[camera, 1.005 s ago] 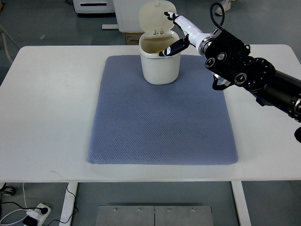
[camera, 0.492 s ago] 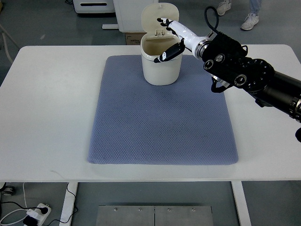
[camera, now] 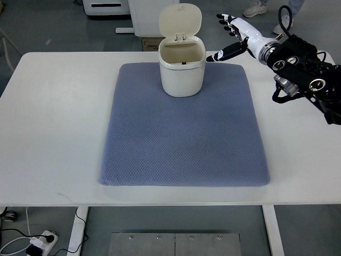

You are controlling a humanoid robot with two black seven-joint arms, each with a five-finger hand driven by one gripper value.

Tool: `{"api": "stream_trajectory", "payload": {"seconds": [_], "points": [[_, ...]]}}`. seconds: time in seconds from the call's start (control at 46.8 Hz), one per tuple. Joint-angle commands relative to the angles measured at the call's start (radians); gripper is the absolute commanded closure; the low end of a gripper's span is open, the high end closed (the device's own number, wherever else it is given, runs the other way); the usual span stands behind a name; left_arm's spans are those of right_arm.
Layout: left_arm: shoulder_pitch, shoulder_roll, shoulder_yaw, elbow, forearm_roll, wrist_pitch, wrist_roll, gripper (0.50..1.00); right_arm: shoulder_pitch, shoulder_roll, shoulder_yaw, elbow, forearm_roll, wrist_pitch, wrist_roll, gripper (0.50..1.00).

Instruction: Put lemon in trash with right hand

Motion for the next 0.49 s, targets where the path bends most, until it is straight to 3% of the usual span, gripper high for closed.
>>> {"api": "stream_trajectory", "payload": {"seconds": [0.0,0.193,0.471], "points": [[0.000,0.000,0.000,0.000,0.000,0.000,0.000,0.500,-0.034,-0.024,0.059,0.001,0.000,0.000,0.001,0.511],[0.000,0.000,0.000,0.000,0.000,0.000,0.000,0.500,-0.135,-0.042,0.272,0.001,0.066,-0.008,-0.003,0.505],[0.000,0.000,0.000,0.000,0.000,0.000,0.000,0.500,-0.233,0.013,0.591,-0.003,0.140,-0.017,0.000,0.500]]}}
